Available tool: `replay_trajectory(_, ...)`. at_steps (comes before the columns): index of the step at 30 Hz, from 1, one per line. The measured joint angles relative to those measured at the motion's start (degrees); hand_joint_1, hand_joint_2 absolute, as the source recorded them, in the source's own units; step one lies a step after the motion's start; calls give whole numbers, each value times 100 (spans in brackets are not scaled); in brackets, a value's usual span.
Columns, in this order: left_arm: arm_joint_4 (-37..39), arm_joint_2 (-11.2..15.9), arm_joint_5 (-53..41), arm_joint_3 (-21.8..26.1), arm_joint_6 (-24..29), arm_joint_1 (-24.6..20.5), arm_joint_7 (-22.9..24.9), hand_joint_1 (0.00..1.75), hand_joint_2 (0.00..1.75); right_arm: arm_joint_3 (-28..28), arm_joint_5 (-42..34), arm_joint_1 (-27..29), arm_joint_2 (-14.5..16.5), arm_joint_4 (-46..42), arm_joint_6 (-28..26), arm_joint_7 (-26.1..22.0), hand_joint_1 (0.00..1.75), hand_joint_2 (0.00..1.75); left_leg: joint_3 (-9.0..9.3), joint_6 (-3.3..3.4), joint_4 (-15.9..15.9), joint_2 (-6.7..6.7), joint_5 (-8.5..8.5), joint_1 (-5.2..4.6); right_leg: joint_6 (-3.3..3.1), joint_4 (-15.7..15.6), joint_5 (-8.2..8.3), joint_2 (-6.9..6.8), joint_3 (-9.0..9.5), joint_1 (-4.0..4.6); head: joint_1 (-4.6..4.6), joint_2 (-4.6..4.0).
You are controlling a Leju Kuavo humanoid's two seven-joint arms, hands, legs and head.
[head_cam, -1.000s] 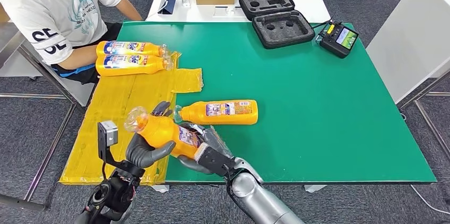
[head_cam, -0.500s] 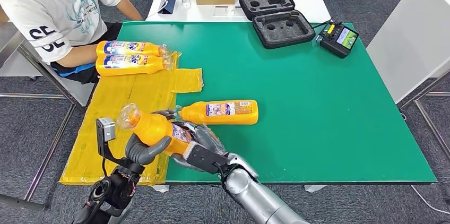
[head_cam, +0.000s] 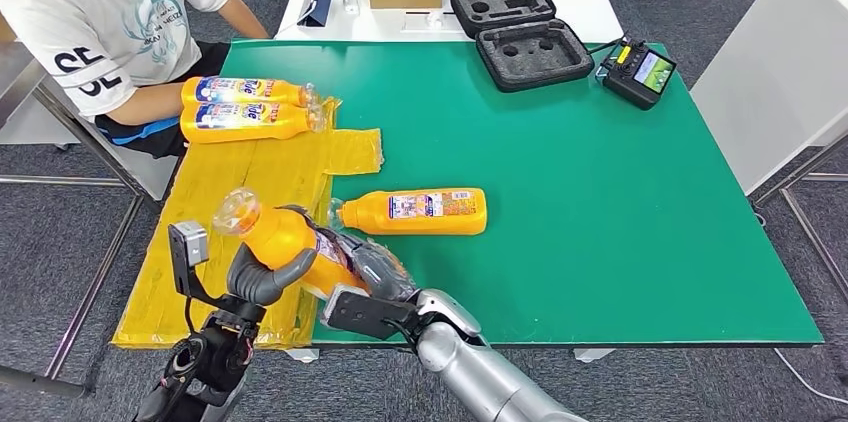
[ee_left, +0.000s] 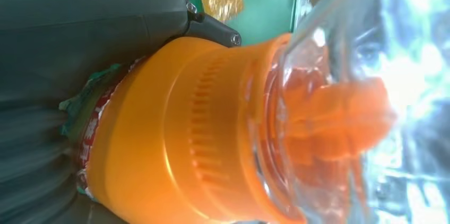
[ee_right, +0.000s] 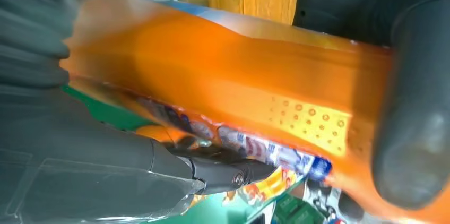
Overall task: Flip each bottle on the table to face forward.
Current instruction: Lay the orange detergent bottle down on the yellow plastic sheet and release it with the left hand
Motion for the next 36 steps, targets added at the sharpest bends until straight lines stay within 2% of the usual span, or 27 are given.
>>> replay_trajectory(9, 8, 1, -313, 204, 388, -53, -188, 175, 175, -99, -313, 133, -66, -646, -147, -71, 0, 0, 0, 0, 1, 1, 0, 0, 0, 0, 0, 1, -4, 0, 1, 0)
replay_trajectory(13, 22, 2, -597, 338, 750, -165, -449, 175, 175, -246, -654, 345, -132, -1213, -131, -341, 0, 0, -1, 0, 1, 0, 0, 0, 0, 0, 0, 0, -4, 0, 1, 0)
replay_trajectory(15, 22, 3, -902, 429, 1113, -217, -684, 175, 175, -351, -926, 482, -142, -1566, -291, -610, 0, 0, -1, 0, 1, 1, 0, 0, 0, 0, 0, 0, -4, 0, 0, 0)
replay_trajectory(17, 22, 8, -1379, 545, 1638, -259, -997, 175, 175, -438, -1303, 628, -143, -2029, -697, -814, 0, 0, -2, 0, 1, 2, 0, 0, 0, 0, 0, 1, -5, 0, 0, 0)
replay_trajectory(20, 31, 46, -2244, 712, 2445, -302, -1400, 175, 175, -491, -1681, 788, -156, -2714, -1411, -890, 0, 0, -2, 0, 1, 2, 0, 0, 0, 0, 0, 1, -5, 0, 0, 0)
replay_trajectory(23, 91, 139, -3363, 818, 3183, -340, -1547, 175, 175, -503, -1778, 913, -203, -3218, -1895, -899, 0, 0, -1, 0, 1, 2, 0, 0, 0, 0, 0, 1, -5, 0, 1, 0)
replay_trajectory(27, 181, 239, -3950, 893, 3495, -385, -1528, 175, 175, -503, -1808, 1015, -255, -3609, -2060, -899, 0, 175, -1, 0, 1, 3, 1, 0, 0, 0, 0, 1, -5, 0, 1, 0)
replay_trajectory(29, 256, 282, -4584, 898, 3634, -440, -1288, 175, 175, -503, -1779, 1041, -280, -3695, -2131, -899, 0, 175, -1, 1, 1, 2, 2, 0, 0, -1, 0, 0, -5, 0, 2, 0)
replay_trajectory(32, 504, 392, -6886, 875, 3736, -627, -357, 175, 175, -503, -1520, 1048, -336, -3695, -2214, -899, 0, 175, -1, 2, 1, 1, 4, 0, 0, 0, 1, -1, -4, 0, 1, 0)
replay_trajectory(34, 705, 465, -8469, 831, 3555, -784, 270, 175, 175, -506, -1179, 1035, -368, -3598, -2174, -859, 0, 175, -1, 1, 1, 2, 4, 0, 0, 0, 2, 0, -3, 0, 0, 0)
replay_trajectory(36, 925, 518, -9538, 745, 3086, -937, 775, 175, 175, -519, -733, 997, -381, -3421, -2045, -738, 0, 175, -1, 1, 1, 4, 5, 0, 0, 0, 3, 0, -3, 0, 1, 0)
